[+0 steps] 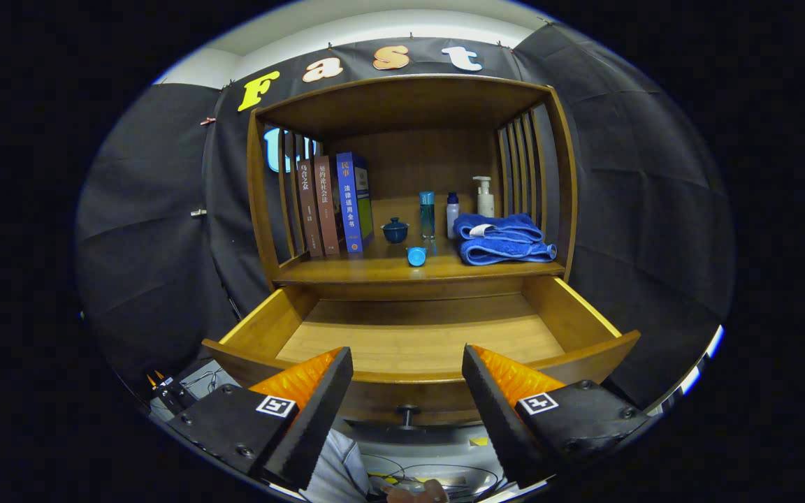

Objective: Pull open the drawer, take out the items inside it, and place them on the countertop above the cabinet.

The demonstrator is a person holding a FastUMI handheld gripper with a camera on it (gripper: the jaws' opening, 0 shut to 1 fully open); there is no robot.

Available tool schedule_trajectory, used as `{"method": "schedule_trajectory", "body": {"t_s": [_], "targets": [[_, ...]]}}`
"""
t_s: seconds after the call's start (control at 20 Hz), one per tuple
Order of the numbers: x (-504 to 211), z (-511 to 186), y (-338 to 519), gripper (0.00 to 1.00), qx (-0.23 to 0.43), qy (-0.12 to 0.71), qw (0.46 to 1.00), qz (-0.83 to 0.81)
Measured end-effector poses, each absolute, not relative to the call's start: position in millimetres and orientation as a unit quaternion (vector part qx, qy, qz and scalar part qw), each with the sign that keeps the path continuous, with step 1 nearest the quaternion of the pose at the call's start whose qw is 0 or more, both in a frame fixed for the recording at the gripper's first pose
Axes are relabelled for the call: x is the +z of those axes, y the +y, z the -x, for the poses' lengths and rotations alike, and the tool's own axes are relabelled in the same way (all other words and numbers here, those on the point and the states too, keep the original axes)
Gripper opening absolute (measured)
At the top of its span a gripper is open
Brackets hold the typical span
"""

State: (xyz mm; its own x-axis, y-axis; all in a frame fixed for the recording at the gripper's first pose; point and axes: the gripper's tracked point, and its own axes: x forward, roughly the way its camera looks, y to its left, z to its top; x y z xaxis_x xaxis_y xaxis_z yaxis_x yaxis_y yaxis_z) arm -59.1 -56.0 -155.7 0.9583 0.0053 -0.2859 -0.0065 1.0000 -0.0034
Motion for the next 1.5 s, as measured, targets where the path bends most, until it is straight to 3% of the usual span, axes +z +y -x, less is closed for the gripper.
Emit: {"method": "schedule_trajectory", "body": {"t_s": [0.3,0.8,1.5], "targets": [[-193.6,57.3,-63.1,1.00,-0.019,0.171,0.985,-0.005],[-188.7,43.8,-49.6,0.99,-0.039,0.126,0.990,0.049],[-181.2,-59.3,-52.7,0.99,-0.040,0.146,0.988,0.023]]}}
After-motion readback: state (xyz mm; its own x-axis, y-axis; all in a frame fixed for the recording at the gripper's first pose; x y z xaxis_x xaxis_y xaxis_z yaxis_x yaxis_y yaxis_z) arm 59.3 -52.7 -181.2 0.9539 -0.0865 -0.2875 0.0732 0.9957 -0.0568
